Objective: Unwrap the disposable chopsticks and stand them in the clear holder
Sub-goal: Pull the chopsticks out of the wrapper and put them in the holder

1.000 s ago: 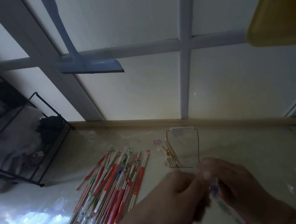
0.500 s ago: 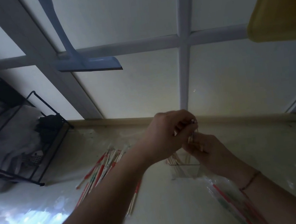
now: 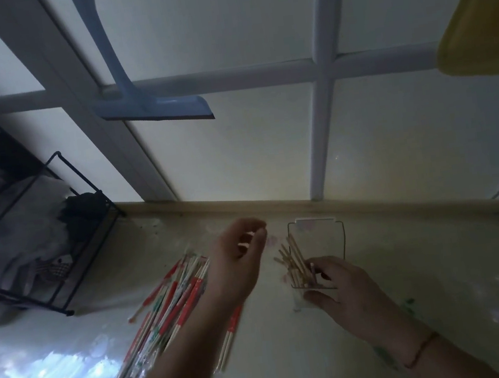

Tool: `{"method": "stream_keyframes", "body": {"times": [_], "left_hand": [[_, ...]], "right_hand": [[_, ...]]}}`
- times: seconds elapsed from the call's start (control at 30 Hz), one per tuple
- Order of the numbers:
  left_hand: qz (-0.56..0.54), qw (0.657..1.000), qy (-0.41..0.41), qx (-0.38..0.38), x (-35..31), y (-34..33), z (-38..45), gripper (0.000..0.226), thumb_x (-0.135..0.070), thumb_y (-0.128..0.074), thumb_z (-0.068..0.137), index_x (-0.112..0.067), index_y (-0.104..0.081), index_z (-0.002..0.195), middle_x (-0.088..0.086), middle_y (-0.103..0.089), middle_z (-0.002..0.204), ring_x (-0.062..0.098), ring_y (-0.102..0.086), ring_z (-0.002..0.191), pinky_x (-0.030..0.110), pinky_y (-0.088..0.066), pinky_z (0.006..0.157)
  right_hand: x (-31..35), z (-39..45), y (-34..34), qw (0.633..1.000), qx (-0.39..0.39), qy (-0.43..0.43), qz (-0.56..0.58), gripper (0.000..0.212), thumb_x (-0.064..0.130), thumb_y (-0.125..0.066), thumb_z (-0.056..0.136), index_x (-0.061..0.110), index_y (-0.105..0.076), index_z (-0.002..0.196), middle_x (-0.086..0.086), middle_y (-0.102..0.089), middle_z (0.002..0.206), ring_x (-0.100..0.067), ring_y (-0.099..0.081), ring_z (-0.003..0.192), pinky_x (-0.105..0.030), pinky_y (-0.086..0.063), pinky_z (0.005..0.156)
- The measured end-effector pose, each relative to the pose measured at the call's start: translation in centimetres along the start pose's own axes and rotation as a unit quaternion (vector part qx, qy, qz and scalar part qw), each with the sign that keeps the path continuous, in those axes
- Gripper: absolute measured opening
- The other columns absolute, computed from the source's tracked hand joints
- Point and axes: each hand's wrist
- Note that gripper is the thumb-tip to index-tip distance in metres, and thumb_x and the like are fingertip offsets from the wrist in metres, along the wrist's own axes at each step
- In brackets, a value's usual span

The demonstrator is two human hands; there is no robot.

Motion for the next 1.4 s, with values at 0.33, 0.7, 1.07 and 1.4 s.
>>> {"method": "stream_keyframes", "body": {"times": [0.33,0.7,1.07,1.4], "left_hand": [[0.150,0.962,-0.040,0.223,-1.5,1.5,1.1,0.022,-0.036,-0.060,0.094,-0.025,-0.068,0.111,-0.014,-0.068,0.091,0.000,-0.064,0.079,0.017,-0.052,0.071],[0.122,0.947,-0.030,0.296,-0.9,2.7,2.7,0.039,-0.004,-0.046,0.091,-0.025,-0.064,0.119,-0.012,-0.065,0.105,0.006,-0.062,0.092,0.033,-0.055,0.084],[0.074,0.981,-0.022,0.178,0.5,1.2,1.4,0.020,-0.019,-0.073,0.086,-0.026,-0.069,0.104,-0.014,-0.070,0.092,0.000,-0.065,0.082,0.018,-0.053,0.071],[0.087,0.982,-0.030,0.165,0.6,-0.1,2.1,0.011,-0.015,-0.076,0.082,-0.020,-0.073,0.091,-0.012,-0.071,0.080,0.000,-0.066,0.072,0.020,-0.055,0.069]], "right_hand": [[-0.7,-0.3,1.0,1.000,0.022,-0.002,0.010,0.060,0.054,-0.074,0.072,0.029,-0.059,0.125,0.021,-0.055,0.123,0.002,-0.055,0.112,-0.026,-0.047,0.099],[-0.1,-0.5,3.2,0.997,-0.016,0.014,0.072,0.055,0.006,-0.066,0.077,0.042,-0.056,0.118,0.023,-0.061,0.119,-0.001,-0.059,0.113,-0.021,-0.048,0.099],[3.0,6.3,4.2,0.997,0.059,0.017,-0.037,0.007,0.017,-0.075,0.082,0.021,-0.078,0.087,0.006,-0.068,0.074,0.005,-0.059,0.063,-0.019,-0.048,0.063],[3.3,7.3,3.1,0.992,0.051,0.003,-0.112,0.014,0.025,-0.077,0.078,0.023,-0.064,0.072,0.012,-0.057,0.070,-0.005,-0.055,0.065,-0.021,-0.043,0.059]]}}
Point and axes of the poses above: each hand's wrist, its own z-axis towards the middle knuckle, its own y-axis out of the back of the hand, x = y × z
